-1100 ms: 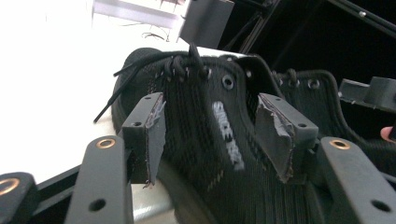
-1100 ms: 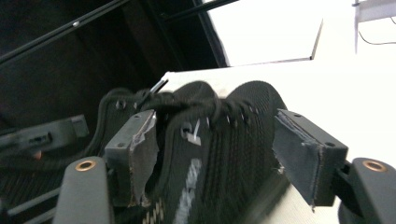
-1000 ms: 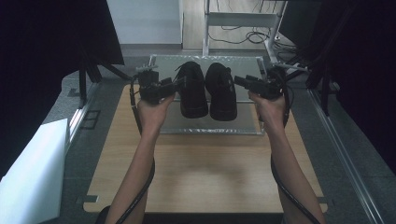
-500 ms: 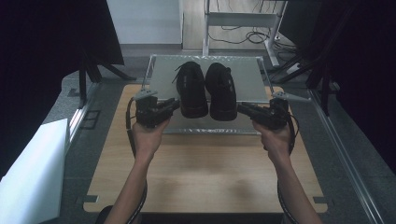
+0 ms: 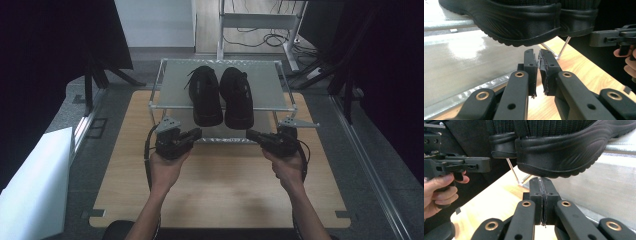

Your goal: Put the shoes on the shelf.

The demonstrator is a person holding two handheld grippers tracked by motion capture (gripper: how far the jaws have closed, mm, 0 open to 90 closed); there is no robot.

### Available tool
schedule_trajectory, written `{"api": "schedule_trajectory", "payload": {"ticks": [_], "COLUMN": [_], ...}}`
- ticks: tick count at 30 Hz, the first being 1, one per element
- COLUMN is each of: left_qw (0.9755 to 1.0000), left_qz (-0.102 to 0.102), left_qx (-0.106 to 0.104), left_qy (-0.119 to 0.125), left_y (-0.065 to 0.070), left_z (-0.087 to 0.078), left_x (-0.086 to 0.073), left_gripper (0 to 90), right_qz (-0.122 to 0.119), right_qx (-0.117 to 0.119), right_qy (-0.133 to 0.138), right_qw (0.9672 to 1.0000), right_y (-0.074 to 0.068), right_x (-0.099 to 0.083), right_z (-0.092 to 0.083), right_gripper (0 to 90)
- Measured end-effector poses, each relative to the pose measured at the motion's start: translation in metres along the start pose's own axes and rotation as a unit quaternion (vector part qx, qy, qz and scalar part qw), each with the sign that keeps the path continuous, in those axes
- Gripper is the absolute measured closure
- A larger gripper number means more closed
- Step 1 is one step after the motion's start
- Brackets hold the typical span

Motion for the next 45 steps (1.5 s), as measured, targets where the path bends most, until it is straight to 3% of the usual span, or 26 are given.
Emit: {"api": "schedule_trajectory", "payload": {"ticks": [4, 9, 12, 17, 21, 31, 32, 36, 45], "left_qw": [0.9999, 1.0, 0.9999, 0.9997, 0.9997, 0.9992, 0.9991, 0.9987, 0.9982], "left_qz": [0.003, 0.001, -0.01, -0.011, -0.011, -0.011, -0.016, -0.028, -0.043], "left_qx": [0.014, 0.007, -0.006, -0.003, 0.005, 0.025, 0.027, 0.03, 0.035], "left_qy": [0.002, 0.001, 0.011, 0.019, 0.022, 0.03, 0.03, 0.03, 0.021], "left_y": [-0.003, -0.002, -0.003, -0.002, -0.002, -0.007, -0.01, -0.017, -0.029], "left_z": [0.005, 0.004, -0.006, -0.007, -0.001, 0.006, 0.01, 0.018, 0.032], "left_x": [0.003, 0.003, 0.001, 0.004, 0.009, 0.021, 0.023, 0.028, 0.039], "left_gripper": [83.3, 81.8, 81.4, 80.5, 80.6, 80.6, 80.6, 80.6, 80.5], "right_qz": [0.0, 0.004, 0.007, 0.008, 0.003, 0.008, 0.003, 0.021, 0.025], "right_qx": [-0.012, -0.012, -0.001, -0.011, -0.015, -0.026, -0.045, -0.055, -0.076], "right_qy": [-0.003, -0.01, 0.0, 0.025, 0.012, 0.04, 0.031, 0.036, 0.032], "right_qw": [0.9999, 0.9999, 1.0, 0.9996, 0.9998, 0.9988, 0.9985, 0.9977, 0.9963], "right_y": [0.0, 0.002, -0.002, 0.0, 0.002, 0.006, 0.009, 0.018, 0.032], "right_x": [0.0, 0.0, -0.001, 0.009, 0.009, 0.02, 0.021, 0.024, 0.029], "right_z": [0.007, 0.013, 0.002, -0.014, -0.007, 0.004, 0.008, 0.019, 0.037], "right_gripper": [88.9, 88.6, 88.5, 88.8, 88.9, 89.6, 89.6, 89.6, 89.6]}}
Point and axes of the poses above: each handheld gripper's, and its own axes: z roughly forward along the jaws, x roughly out of its top, y roughly to its right, the point moved 8 cm from there along z, roughly forward along the jaws, and after that the axes turned 12 degrees about -z, right-handed, at the moved point
